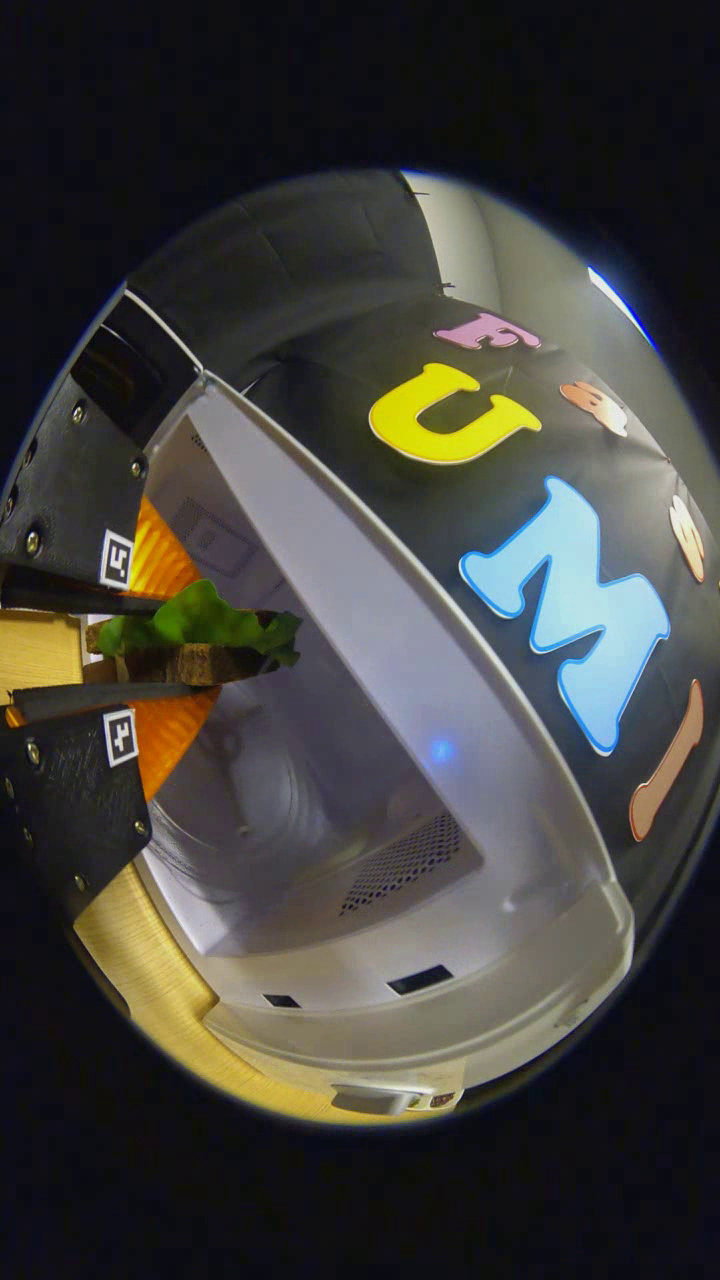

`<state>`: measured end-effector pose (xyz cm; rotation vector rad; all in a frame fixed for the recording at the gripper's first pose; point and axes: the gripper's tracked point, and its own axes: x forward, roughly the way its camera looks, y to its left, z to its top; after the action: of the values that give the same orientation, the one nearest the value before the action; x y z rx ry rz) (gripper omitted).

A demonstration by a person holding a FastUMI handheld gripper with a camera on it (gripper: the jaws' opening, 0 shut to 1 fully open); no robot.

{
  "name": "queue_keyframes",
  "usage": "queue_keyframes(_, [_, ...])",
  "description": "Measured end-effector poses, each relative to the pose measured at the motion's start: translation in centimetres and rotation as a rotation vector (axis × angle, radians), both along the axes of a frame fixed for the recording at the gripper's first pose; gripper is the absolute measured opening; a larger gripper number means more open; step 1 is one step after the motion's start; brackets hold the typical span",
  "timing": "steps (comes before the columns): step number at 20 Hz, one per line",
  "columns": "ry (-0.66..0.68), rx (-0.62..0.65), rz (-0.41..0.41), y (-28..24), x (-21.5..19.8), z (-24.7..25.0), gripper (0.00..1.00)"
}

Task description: Open the microwave, put the food inside, and close the microwave door.

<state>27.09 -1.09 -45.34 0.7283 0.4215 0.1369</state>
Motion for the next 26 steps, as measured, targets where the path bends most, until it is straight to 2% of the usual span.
queue_keyframes(3, [-0.002, -0.056, -0.038, -1.4, 1.4, -1.4, 0.29])
queue_keyframes(9, [0.003, -0.252, -0.028, -2.6, 1.2, -2.7, 0.3])
queue_keyframes(13, [0.016, -0.537, -0.07, -5.4, 0.1, -3.4, 0.66])
queue_keyframes(17, [-0.031, -0.703, -0.076, -6.4, -1.8, -1.2, 0.74])
queue_keyframes(20, [-0.073, -0.697, -0.05, -4.9, -4.9, 2.3, 0.74])
queue_keyframes(24, [-0.189, -0.615, 0.079, 0.1, -11.7, 9.6, 0.73])
queue_keyframes(25, [-0.219, -0.592, 0.119, 1.5, -13.4, 11.2, 0.77])
queue_keyframes(26, [-0.224, -0.574, 0.155, 2.4, -15.1, 12.4, 0.77])
